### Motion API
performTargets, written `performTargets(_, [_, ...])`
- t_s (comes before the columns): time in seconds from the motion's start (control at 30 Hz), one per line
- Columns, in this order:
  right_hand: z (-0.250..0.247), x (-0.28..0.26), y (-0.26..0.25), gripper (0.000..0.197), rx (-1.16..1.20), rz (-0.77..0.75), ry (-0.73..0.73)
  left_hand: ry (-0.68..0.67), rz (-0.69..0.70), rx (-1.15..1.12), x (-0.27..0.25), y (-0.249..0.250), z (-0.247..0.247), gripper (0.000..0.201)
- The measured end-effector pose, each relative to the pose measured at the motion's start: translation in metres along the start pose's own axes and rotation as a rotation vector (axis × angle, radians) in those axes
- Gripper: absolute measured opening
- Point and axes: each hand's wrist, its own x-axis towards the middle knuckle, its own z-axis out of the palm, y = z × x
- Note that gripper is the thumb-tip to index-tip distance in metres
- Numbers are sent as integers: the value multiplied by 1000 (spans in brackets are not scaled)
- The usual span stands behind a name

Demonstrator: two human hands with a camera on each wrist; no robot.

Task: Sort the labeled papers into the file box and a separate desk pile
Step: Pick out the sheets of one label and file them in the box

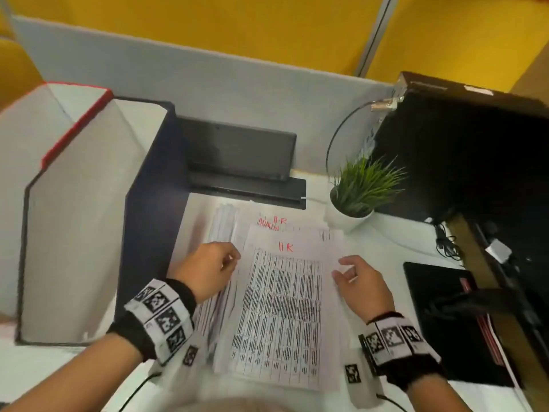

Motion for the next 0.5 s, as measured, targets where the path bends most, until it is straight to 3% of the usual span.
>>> performTargets(0.23, [36,19,0,61,-193,185,-128,-93,-206,87,27,-15,32,27])
performTargets(0.5, [60,19,0,77,-273,157,-72,-84,-295,9,38,-18,41,37])
